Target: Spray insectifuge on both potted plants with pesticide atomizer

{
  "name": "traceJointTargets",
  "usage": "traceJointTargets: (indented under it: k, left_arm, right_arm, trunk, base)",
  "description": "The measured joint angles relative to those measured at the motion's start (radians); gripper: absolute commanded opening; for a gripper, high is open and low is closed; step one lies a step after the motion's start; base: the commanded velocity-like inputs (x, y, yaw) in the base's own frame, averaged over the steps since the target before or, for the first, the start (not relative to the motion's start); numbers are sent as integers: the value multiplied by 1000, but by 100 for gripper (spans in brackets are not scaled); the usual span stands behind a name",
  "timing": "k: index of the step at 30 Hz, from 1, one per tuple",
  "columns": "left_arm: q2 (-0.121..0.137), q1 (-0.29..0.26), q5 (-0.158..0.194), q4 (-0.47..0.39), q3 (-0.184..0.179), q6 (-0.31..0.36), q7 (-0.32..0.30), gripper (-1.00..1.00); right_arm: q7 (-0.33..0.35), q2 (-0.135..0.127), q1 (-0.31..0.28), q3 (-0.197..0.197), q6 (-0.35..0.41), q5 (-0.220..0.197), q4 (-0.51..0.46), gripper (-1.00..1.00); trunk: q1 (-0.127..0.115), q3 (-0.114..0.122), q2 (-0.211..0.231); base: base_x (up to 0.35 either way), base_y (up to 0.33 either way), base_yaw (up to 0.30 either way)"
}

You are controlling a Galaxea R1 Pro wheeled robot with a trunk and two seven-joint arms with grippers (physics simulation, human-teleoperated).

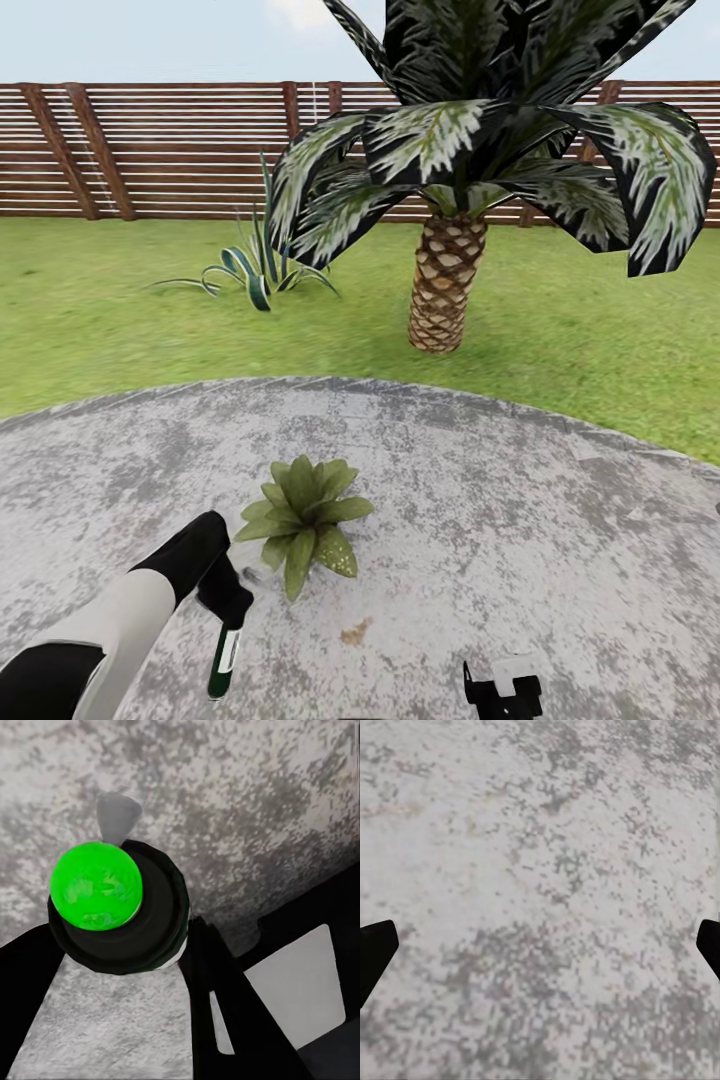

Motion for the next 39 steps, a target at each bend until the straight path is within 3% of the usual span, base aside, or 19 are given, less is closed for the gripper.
traceJointTargets:
  k: [3, 13, 25, 28, 33, 39]
  left_arm:
    - [-7, -1, 1, -2, 2, -44, -2, -100]
    - [-5, -8, 5, -7, 8, -53, -1, -100]
    - [-22, -21, 5, -7, 10, -29, 3, -100]
    - [-30, -46, 4, -14, 9, 35, 4, -100]
    - [-36, -90, 10, -18, 11, 47, 1, -100]
    - [-22, -77, 6, -11, 11, 38, 1, -100]
  right_arm:
    - [0, 0, 0, 0, 0, 0, 0, 100]
    - [0, 0, 0, 0, 0, 0, 0, 100]
    - [0, 0, 0, 0, 0, 1, 0, 100]
    - [0, 0, 0, 0, 0, 1, 1, 100]
    - [1, 0, 0, 0, 0, 1, 1, 100]
    - [1, 1, 0, 0, 0, 1, 0, 100]
  trunk:
    - [0, 0, 0]
    - [0, 0, 0]
    - [0, 0, 0]
    - [0, 0, 0]
    - [0, 0, 0]
    - [0, 0, 0]
  base:
    - [0, 0, -230]
    - [-78, 81, -24]
    - [8, 99, 0]
    - [0, 0, 0]
    - [0, 0, 0]
    - [0, 0, 0]
